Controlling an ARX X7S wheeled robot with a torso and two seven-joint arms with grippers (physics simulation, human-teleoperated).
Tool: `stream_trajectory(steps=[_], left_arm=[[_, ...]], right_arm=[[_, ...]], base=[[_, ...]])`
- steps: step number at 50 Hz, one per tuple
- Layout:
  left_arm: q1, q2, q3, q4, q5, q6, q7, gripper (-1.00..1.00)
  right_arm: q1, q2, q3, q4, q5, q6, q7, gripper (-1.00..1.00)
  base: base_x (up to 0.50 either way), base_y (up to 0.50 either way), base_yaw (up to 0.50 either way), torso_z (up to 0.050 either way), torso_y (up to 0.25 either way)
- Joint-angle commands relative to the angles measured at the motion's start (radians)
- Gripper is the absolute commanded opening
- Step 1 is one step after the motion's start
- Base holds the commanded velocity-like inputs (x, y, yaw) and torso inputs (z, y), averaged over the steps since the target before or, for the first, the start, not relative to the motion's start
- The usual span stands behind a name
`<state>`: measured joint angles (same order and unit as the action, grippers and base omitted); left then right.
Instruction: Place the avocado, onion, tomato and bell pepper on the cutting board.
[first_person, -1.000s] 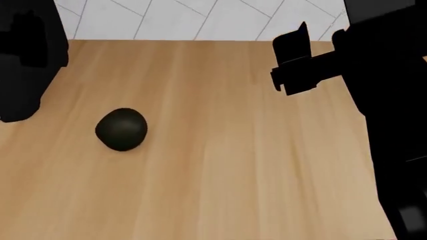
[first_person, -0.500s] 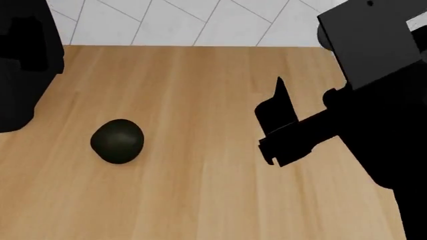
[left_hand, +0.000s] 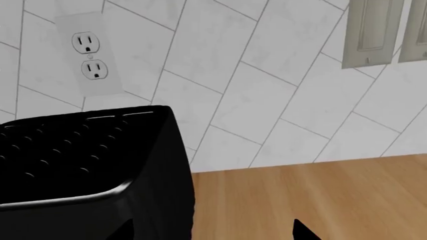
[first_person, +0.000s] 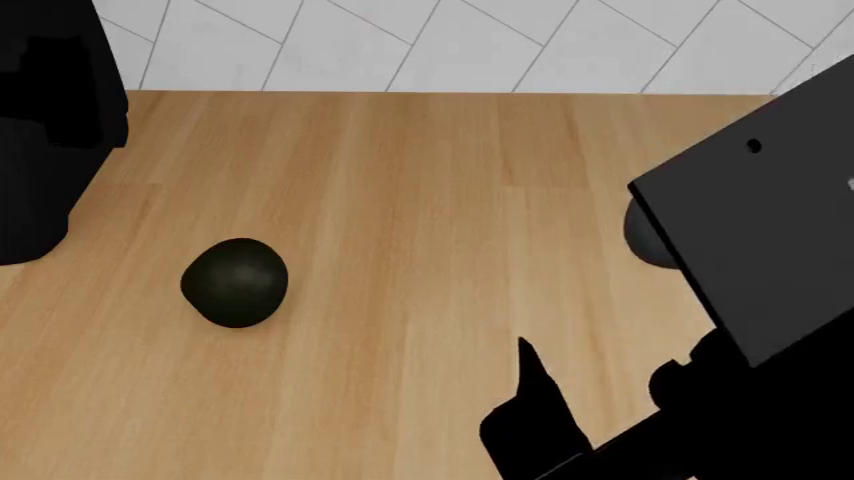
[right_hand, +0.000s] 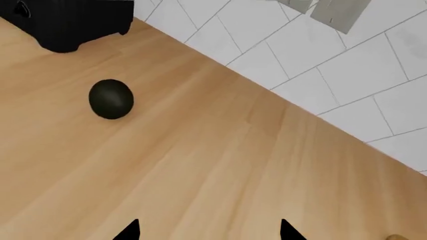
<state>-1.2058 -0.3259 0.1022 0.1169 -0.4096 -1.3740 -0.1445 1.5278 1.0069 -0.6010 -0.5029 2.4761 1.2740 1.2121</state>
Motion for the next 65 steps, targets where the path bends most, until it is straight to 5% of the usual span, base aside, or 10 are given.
stream_trajectory(steps=[1,28,65], left_arm=[[-0.001,0.017,-0.023,0.032,0.005,-0.017,0.024,1.00],[-0.003,0.002,0.007,0.049,0.005,-0.002,0.012,1.00],[0.015,-0.010,0.017,0.041,0.000,0.022,0.000,1.00]], right_arm=[[0.104,0.061,-0.124,-0.106,0.285,-0.116,0.104,1.00],[0.095,0.090,-0.225,-0.239,0.429,-0.168,0.096,1.00],[-0.410,0.114,-0.081,-0.269,-0.078,-0.218,-0.242,1.00]], base=[[0.00,0.00,0.00,0.000,0.000],[0.00,0.00,0.00,0.000,0.000],[0.00,0.00,0.00,0.000,0.000]])
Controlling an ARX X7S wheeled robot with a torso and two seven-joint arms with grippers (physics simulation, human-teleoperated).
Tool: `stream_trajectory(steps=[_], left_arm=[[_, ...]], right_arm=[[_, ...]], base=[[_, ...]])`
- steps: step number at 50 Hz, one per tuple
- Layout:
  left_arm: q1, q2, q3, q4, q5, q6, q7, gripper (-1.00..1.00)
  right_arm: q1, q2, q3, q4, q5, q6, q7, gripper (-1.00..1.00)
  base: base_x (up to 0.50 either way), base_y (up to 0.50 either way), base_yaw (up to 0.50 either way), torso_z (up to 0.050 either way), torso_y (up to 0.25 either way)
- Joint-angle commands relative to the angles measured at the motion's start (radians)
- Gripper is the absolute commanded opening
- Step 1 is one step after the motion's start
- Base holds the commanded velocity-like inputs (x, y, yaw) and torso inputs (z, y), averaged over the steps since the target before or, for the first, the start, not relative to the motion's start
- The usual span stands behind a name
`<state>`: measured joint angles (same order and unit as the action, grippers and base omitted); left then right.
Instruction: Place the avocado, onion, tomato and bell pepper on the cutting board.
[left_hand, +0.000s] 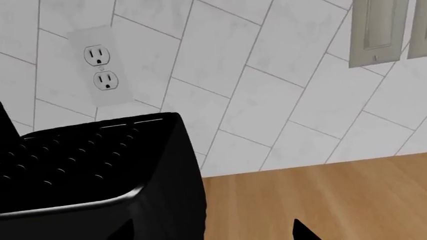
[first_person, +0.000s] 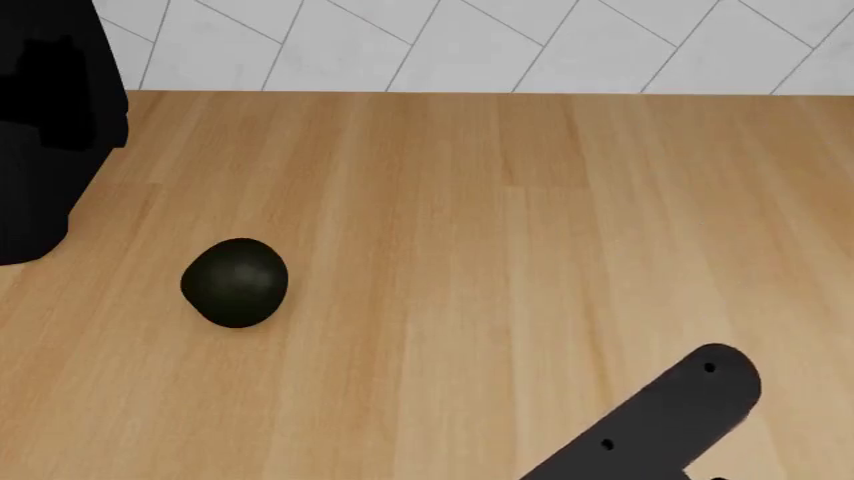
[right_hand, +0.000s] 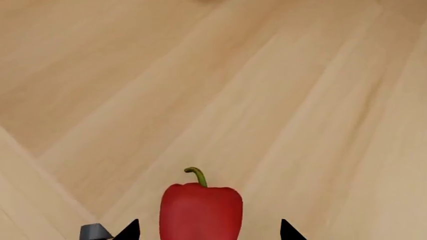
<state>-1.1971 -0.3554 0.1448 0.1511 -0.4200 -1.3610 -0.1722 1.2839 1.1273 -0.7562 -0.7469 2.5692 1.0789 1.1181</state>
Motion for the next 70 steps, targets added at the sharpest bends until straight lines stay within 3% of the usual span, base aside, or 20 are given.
stream_trajectory(steps=[1,31,32,46,58,70], left_arm=[[0.007,0.019,-0.025,0.006,0.010,0.010,0.028,1.00],[0.016,0.012,-0.016,0.003,0.000,0.017,0.024,1.00],[0.016,0.011,-0.014,0.002,0.000,0.019,0.024,1.00],[0.037,-0.007,0.040,0.033,-0.027,0.010,0.062,1.00],[0.028,-0.010,0.065,0.067,-0.063,-0.043,0.086,1.00],[0.014,-0.017,0.099,0.086,-0.090,-0.086,0.101,1.00]], right_arm=[[-0.180,-0.008,0.076,-0.027,-0.185,-0.024,-0.156,1.00],[-0.414,-0.025,0.109,-0.027,-0.438,-0.063,-0.306,1.00],[-0.413,-0.025,0.110,-0.026,-0.437,-0.065,-0.304,-1.00],[-0.193,0.020,0.185,-0.061,-0.327,-0.089,-0.177,-1.00],[0.049,0.007,0.166,-0.040,-0.181,-0.057,-0.033,-1.00],[0.123,-0.002,0.152,0.010,-0.259,0.017,0.016,-1.00]], base=[[0.00,0.00,0.00,0.000,0.000],[0.00,0.00,0.00,0.000,0.000],[0.00,0.00,0.00,0.000,0.000],[0.00,0.00,0.00,0.000,0.000],[0.00,0.00,0.00,0.000,0.000],[0.00,0.00,0.00,0.000,0.000]])
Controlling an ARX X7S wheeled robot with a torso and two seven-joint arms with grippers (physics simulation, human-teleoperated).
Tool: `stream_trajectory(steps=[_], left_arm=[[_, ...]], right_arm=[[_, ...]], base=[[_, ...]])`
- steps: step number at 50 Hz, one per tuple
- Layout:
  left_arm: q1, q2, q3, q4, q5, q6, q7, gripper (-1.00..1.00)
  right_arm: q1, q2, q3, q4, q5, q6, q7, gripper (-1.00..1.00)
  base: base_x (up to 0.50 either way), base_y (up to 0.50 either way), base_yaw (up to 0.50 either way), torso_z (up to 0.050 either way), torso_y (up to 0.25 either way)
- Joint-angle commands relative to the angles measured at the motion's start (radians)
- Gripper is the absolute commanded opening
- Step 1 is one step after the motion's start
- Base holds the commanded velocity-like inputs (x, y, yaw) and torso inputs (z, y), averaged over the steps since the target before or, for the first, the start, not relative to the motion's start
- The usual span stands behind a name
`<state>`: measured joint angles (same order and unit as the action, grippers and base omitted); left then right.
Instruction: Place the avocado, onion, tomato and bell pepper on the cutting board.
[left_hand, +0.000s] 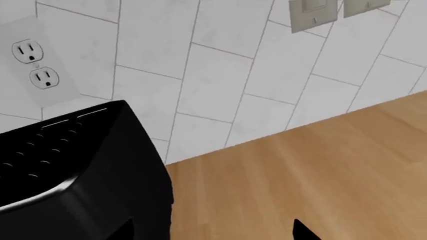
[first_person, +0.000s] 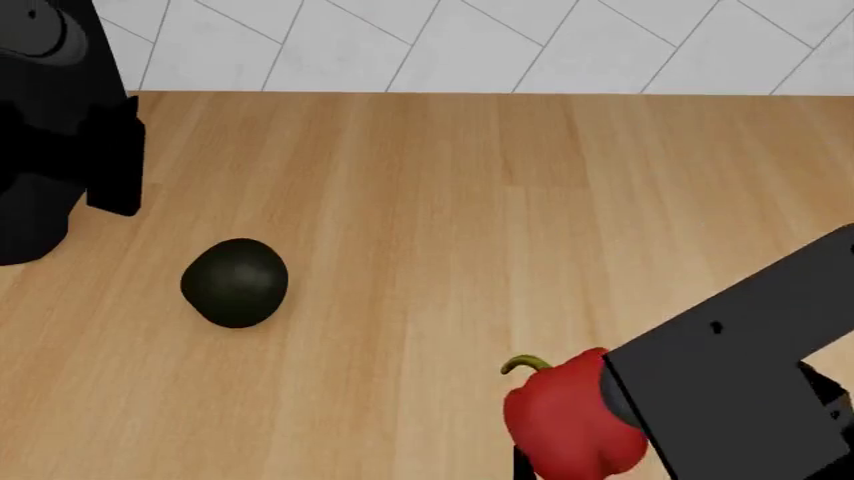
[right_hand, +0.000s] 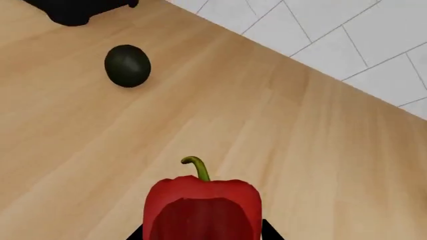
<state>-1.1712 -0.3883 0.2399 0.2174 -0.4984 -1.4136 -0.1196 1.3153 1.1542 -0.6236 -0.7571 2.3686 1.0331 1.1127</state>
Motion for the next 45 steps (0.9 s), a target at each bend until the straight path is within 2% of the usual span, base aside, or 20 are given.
stream_trajectory(steps=[1,8,14,29,35,45], left_arm=[[-0.021,0.019,0.005,0.011,-0.016,-0.044,0.053,1.00],[-0.103,0.041,0.019,-0.075,-0.069,-0.134,0.102,1.00],[-0.148,0.052,0.041,-0.155,-0.134,-0.154,0.096,1.00],[-0.219,0.065,0.124,-0.316,-0.256,-0.142,0.070,1.00],[-0.231,0.062,0.147,-0.367,-0.353,-0.147,0.015,1.00],[-0.235,0.084,0.210,-0.443,-0.357,-0.093,0.031,1.00]], right_arm=[[0.102,-0.035,0.021,0.026,-0.057,0.064,0.021,-1.00],[0.174,-0.062,0.015,0.060,-0.057,0.079,0.046,-1.00],[0.150,-0.059,0.040,0.051,-0.088,0.062,0.023,-1.00],[0.161,-0.048,0.045,0.037,-0.090,0.048,0.034,-1.00],[0.176,-0.062,0.031,0.042,-0.082,0.051,0.042,-1.00],[0.190,-0.046,0.032,0.030,-0.065,0.046,0.050,-1.00]], base=[[0.00,0.00,0.00,0.000,0.000],[0.00,0.00,0.00,0.000,0.000],[0.00,0.00,0.00,0.000,0.000],[0.00,0.00,0.00,0.000,0.000],[0.00,0.00,0.00,0.000,0.000],[0.00,0.00,0.00,0.000,0.000]])
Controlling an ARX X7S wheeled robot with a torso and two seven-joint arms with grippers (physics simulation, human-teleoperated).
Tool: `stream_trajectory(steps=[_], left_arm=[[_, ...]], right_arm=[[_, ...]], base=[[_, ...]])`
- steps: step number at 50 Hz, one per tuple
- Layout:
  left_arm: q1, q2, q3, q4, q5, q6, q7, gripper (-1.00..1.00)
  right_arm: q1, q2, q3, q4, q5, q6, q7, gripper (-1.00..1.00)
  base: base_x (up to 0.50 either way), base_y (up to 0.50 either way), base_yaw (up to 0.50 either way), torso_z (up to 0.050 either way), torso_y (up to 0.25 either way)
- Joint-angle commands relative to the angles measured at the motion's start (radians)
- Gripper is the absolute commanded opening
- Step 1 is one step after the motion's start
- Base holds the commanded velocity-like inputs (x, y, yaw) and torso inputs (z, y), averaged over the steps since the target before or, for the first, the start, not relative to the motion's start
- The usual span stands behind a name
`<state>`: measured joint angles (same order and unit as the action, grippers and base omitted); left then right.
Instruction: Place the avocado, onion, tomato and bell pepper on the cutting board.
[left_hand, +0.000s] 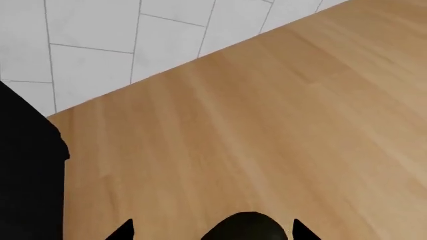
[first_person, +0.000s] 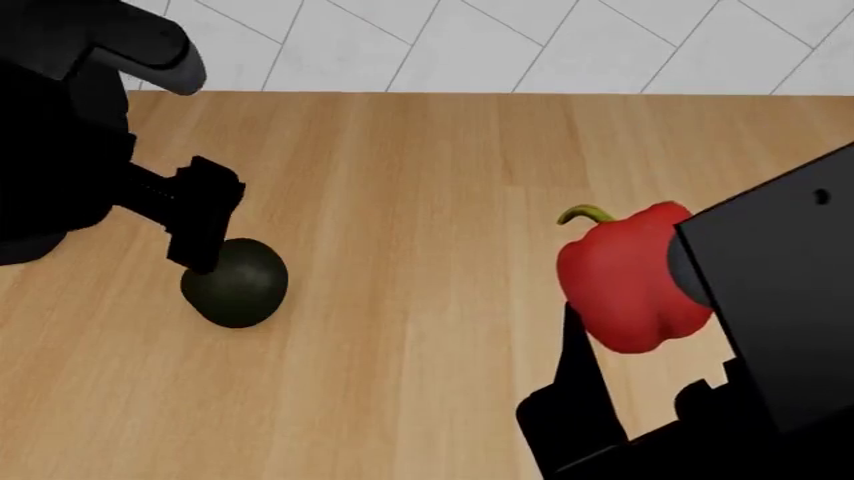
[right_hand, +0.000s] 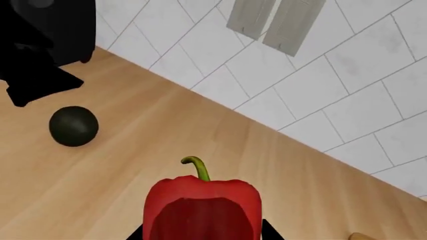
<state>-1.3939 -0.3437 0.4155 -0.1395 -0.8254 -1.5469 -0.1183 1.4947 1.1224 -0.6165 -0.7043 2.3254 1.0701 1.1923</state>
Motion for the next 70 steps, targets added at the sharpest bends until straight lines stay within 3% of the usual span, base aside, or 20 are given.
stream_trajectory(steps=[1,17,64,65,70], left_arm=[[-0.013,0.044,0.040,-0.097,-0.028,0.048,0.034,1.00],[-0.007,0.080,0.095,-0.203,-0.003,0.126,0.060,1.00],[0.131,0.088,0.224,-0.268,0.045,0.239,0.063,1.00],[0.135,0.084,0.224,-0.256,0.046,0.244,0.060,-1.00],[0.142,0.066,0.209,-0.200,0.037,0.236,0.031,-1.00]], right_arm=[[0.012,-0.015,0.024,-0.023,-0.023,0.010,-0.028,-1.00],[0.075,-0.012,0.007,-0.029,0.030,0.009,0.008,-1.00],[0.099,-0.004,-0.018,-0.047,0.054,-0.003,0.019,-1.00],[0.103,-0.006,-0.021,-0.046,0.057,-0.003,0.022,-1.00],[0.107,-0.009,-0.023,-0.045,0.056,-0.004,0.023,-1.00]], base=[[0.00,0.00,0.00,0.000,0.000],[0.00,0.00,0.00,0.000,0.000],[0.00,0.00,0.00,0.000,0.000],[0.00,0.00,0.00,0.000,0.000],[0.00,0.00,0.00,0.000,0.000]])
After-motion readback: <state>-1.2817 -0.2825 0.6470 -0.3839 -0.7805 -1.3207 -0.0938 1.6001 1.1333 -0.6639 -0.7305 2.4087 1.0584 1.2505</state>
